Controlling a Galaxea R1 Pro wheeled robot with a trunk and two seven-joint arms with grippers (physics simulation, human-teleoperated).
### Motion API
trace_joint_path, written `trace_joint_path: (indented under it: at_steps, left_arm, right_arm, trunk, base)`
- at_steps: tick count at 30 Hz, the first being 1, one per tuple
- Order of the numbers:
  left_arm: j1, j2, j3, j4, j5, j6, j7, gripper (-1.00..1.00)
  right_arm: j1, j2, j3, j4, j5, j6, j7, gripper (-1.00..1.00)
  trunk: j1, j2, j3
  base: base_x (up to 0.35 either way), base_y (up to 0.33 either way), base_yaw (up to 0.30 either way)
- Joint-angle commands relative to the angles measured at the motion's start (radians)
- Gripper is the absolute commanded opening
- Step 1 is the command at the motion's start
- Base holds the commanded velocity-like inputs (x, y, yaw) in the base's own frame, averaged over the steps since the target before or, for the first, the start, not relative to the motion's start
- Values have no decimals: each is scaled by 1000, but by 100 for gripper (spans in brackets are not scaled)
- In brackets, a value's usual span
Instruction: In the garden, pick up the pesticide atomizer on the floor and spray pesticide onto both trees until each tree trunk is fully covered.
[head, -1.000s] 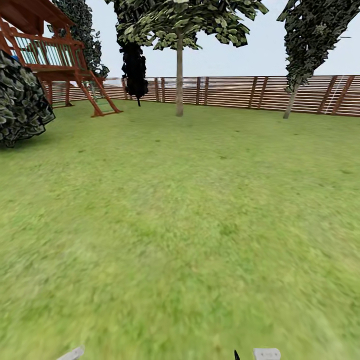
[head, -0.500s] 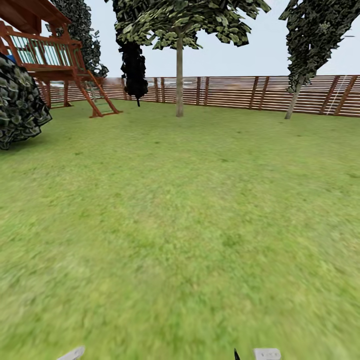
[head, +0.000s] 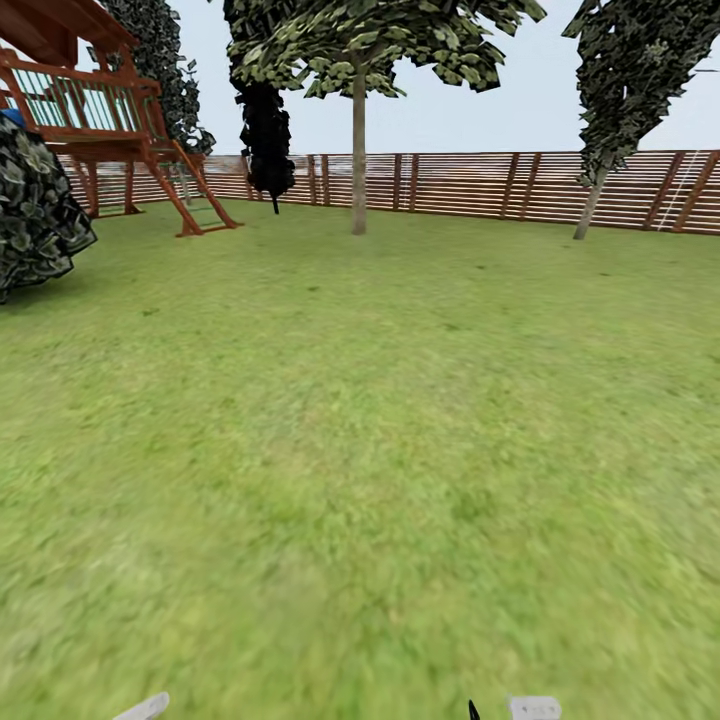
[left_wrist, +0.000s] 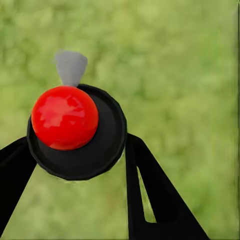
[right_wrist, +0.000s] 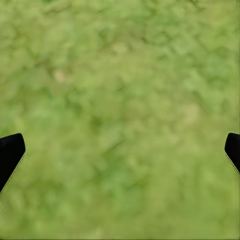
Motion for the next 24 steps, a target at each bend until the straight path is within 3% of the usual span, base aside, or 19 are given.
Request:
trace_joint_path:
  at_steps: [1,24]
  left_arm:
    - [0,0,0,0,0,0,1,-100]
    - [0,0,0,0,0,0,1,-100]
  right_arm:
    - [0,0,0,0,0,0,0,100]
    - [0,0,0,0,0,0,0,100]
  trunk:
    - [0,0,0]
    - [0,0,0]
  base:
    - [341,0,0]
    - [341,0,0]
